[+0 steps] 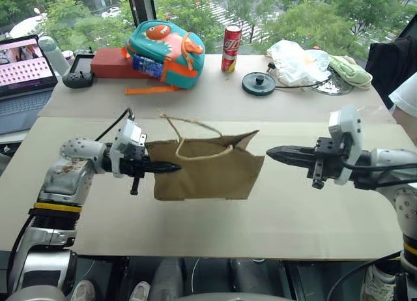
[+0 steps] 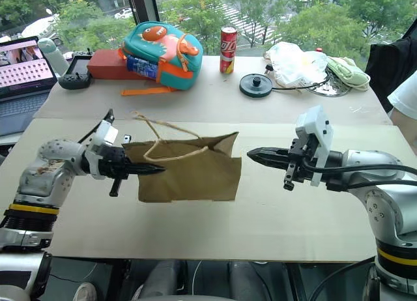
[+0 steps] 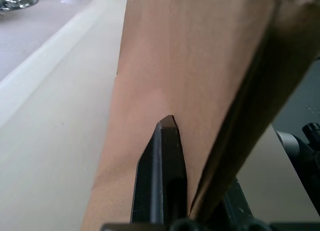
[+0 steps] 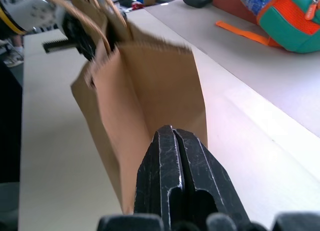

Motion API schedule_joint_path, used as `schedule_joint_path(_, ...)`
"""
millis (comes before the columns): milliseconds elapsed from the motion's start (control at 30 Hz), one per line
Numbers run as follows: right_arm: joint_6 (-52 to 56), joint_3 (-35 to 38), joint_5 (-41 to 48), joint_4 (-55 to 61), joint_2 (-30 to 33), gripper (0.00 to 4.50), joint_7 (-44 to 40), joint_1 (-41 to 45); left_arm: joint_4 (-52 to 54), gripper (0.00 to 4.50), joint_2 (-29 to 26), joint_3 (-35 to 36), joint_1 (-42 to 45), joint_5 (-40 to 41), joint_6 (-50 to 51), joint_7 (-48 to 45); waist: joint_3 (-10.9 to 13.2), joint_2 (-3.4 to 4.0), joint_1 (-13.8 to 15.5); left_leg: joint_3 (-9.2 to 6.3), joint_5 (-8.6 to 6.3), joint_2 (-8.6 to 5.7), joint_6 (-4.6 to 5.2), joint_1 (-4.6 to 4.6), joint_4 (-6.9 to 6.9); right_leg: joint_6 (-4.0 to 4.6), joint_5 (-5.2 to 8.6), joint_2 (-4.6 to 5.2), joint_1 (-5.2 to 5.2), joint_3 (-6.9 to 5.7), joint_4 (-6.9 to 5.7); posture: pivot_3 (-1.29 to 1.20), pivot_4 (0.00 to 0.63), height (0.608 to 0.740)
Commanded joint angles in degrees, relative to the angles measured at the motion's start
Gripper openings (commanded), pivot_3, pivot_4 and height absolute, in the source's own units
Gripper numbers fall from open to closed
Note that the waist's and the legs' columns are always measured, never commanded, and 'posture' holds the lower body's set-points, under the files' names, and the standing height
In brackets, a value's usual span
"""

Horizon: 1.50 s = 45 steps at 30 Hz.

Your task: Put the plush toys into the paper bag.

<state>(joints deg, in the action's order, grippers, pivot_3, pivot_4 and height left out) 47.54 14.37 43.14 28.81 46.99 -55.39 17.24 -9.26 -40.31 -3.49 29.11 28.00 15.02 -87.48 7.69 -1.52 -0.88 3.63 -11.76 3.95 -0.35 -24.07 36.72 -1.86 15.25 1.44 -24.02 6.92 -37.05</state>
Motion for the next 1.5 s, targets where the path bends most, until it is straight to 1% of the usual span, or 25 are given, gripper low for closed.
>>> schedule_joint_path(33, -0.6, 2.4, 3.1, 2.3, 1.5, 0.0, -0.5, 0.0, -1.6, 0.09, 1.0, -0.8, 0.5, -1.7, -4.1, -1.9, 0.0, 0.0, 0.0, 0.0, 0.0, 0.0, 0.0, -0.01, 0.0, 0.0, 0.0, 0.0, 0.0, 0.0, 0.0, 0.0, 0.15, 0.728)
schedule_joint_path(300, -0.3, 1.4, 3.8, 2.6, 3.9, 0.0, 0.9, 0.1, -4.8, 0.09, 3.7, -2.2, -0.8, -4.3, -7.3, -1.0, 0.0, 0.0, 0.0, 0.0, 0.0, 0.0, 0.0, -0.02, 0.02, 0.0, 0.0, 0.0, -0.01, 0.0, -0.01, 0.0, 0.15, 0.728)
schedule_joint_path(367, -0.4, 1.1, 3.7, 2.4, 4.5, 0.0, 0.9, 0.1, -5.1, 0.63, 3.8, -2.0, -0.6, -4.8, -7.4, -0.3, 0.0, 0.0, 0.0, 0.0, 0.0, 0.0, 0.0, -0.02, 0.02, 0.0, 0.0, 0.0, -0.01, 0.0, -0.01, 0.0, 0.15, 0.728)
schedule_joint_path(400, -0.5, 0.9, 3.7, 2.3, 4.7, 0.0, 0.9, 0.2, -5.2, 0.83, 3.8, -1.9, -0.5, -4.9, -7.1, -0.1, 0.0, 0.0, 0.0, 0.0, 0.0, 0.0, 0.0, -0.02, 0.03, 0.0, 0.0, 0.01, -0.01, 0.0, -0.01, 0.0, 0.15, 0.728)
schedule_joint_path(433, -0.6, 0.8, 3.7, 2.0, 4.9, 0.0, 0.9, 0.3, -5.3, 1.3, 3.7, -1.8, -0.3, -5.1, -7.1, 0.1, 0.0, 0.0, 0.0, 0.0, 0.0, 0.0, 0.0, -0.02, 0.03, 0.0, 0.0, 0.01, 0.0, 0.0, -0.01, 0.0, 0.15, 0.728)
schedule_joint_path(467, -0.7, 0.7, 3.6, 1.7, 5.0, 0.0, 0.8, 0.5, -5.3, 1.5, 3.6, -1.7, -0.3, -5.4, -7.3, 0.3, 0.0, 0.0, 0.0, 0.0, 0.0, 0.0, 0.0, -0.02, 0.03, 0.0, 0.0, 0.01, 0.0, 0.0, -0.01, 0.0, 0.15, 0.728)
schedule_joint_path(500, -0.8, 0.6, 3.5, 1.4, 5.3, 0.0, 0.7, 0.6, -4.8, 2.02, 3.4, -1.4, -0.2, -5.2, -6.9, 0.4, 0.0, 0.0, 0.0, 0.0, 0.0, 0.0, 0.0, -0.02, 0.03, 0.0, 0.0, 0.0, 0.0, 0.0, -0.01, 0.0, 0.15, 0.728)
schedule_joint_path(567, -0.9, 0.4, 3.3, 0.9, 5.8, 0.0, 0.3, 0.8, -2.7, 2.67, 2.3, -0.8, -0.3, -4.5, -5.0, 0.4, 0.0, 0.0, 0.0, 0.0, 0.0, 0.0, 0.0, -0.02, 0.03, 0.0, 0.0, 0.0, 0.0, 0.01, -0.02, 0.0, 0.15, 0.728)
schedule_joint_path(600, -0.9, 0.3, 3.2, 0.8, 5.9, 0.0, 0.3, 0.9, -1.9, 3.07, 1.8, -0.7, -0.4, -4.3, -4.4, 0.3, 0.0, 0.0, 0.0, 0.0, 0.0, 0.0, 0.0, -0.02, 0.03, 0.0, 0.0, 0.0, -0.01, 0.01, -0.02, 0.0, 0.15, 0.728)
schedule_joint_path(733, -1.0, 0.2, 3.3, 0.3, 6.6, 0.0, -0.1, 1.0, 4.6, 3.07, -1.9, 1.6, -1.0, -0.7, 3.0, 1.0, 0.0, 0.0, 0.0, 0.0, 0.0, 0.01, 0.0, -0.02, 0.03, 0.0, 0.0, 0.0, -0.02, 0.01, -0.03, 0.0, 0.15, 0.728)
schedule_joint_path(833, -1.1, 0.6, 3.2, 0.0, 7.5, 0.0, -0.6, 0.9, 11.1, 3.07, -6.0, 4.9, -0.8, 5.1, 12.1, 1.8, 0.0, 0.0, -0.1, -0.01, 0.0, 0.02, 0.0, -0.04, 0.03, -0.01, 0.0, 0.0, -0.04, 0.01, -0.04, 0.0, 0.15, 0.728)
schedule_joint_path(900, -1.2, 1.1, 3.3, -0.4, 8.3, 0.0, -1.1, 0.7, 14.7, 3.07, -9.9, 7.9, 0.2, 9.9, 19.2, 2.0, 0.0, 0.0, -0.1, -0.01, 0.0, 0.04, 0.0, -0.01, 0.03, -0.01, 0.01, 0.0, -0.02, 0.0, -0.03, 0.0, 0.15, 0.728)
schedule_joint_path(1000, -1.3, 1.5, 3.2, -0.7, 8.9, 0.0, -1.6, 0.5, 16.7, 3.07, -14.1, 11.0, 1.3, 14.8, 26.3, 2.1, 0.0, 0.0, -0.1, 0.0, 0.0, 0.04, 0.0, -0.02, 0.03, -0.02, 0.01, -0.01, -0.06, -0.01, -0.04, 0.0, 0.15, 0.728)
schedule_joint_path(1067, -1.3, 1.5, 3.4, -0.7, 9.3, 0.0, -2.0, 0.4, 16.2, 3.07, -18.1, 13.1, 1.8, 18.2, 31.0, 0.2, 0.0, 0.0, -0.2, 0.0, 0.0, 0.04, 0.0, 0.01, 0.03, -0.03, 0.02, 0.0, -0.03, -0.01, -0.04, 0.0, 0.15, 0.728)
schedule_joint_path(1167, -1.1, 1.5, 3.6, -0.6, 9.9, 0.0, -2.7, 0.3, 13.0, 3.07, -21.5, 14.3, 2.6, 18.2, 32.1, -1.0, 0.0, 0.01, -0.2, 0.0, 0.0, 0.04, 0.0, 0.03, 0.02, -0.05, 0.05, -0.01, -0.04, -0.02, -0.05, 0.0, 0.15, 0.728)
schedule_joint_path(1267, -1.1, 1.7, 3.6, -0.9, 10.6, 0.0, -3.4, 0.4, 9.7, 3.07, -23.4, 15.0, 3.6, 18.1, 32.9, -1.9, 0.0, 0.02, -0.1, 0.0, 0.0, 0.03, 0.0, 0.05, 0.02, -0.03, 0.05, 0.0, -0.03, -0.02, -0.06, 0.0, 0.15, 0.728)
schedule_joint_path(1500, -1.3, 1.3, 3.4, -1.7, 11.3, 0.0, -4.0, 1.4, 9.1, 3.07, -23.2, 15.1, 3.6, 17.6, 31.9, -1.4, 0.0, 0.02, 0.0, 0.01, 0.0, 0.03, 0.0, 0.02, 0.02, 0.01, 0.05, 0.0, -0.05, -0.03, -0.05, 0.0, 0.15, 0.728)
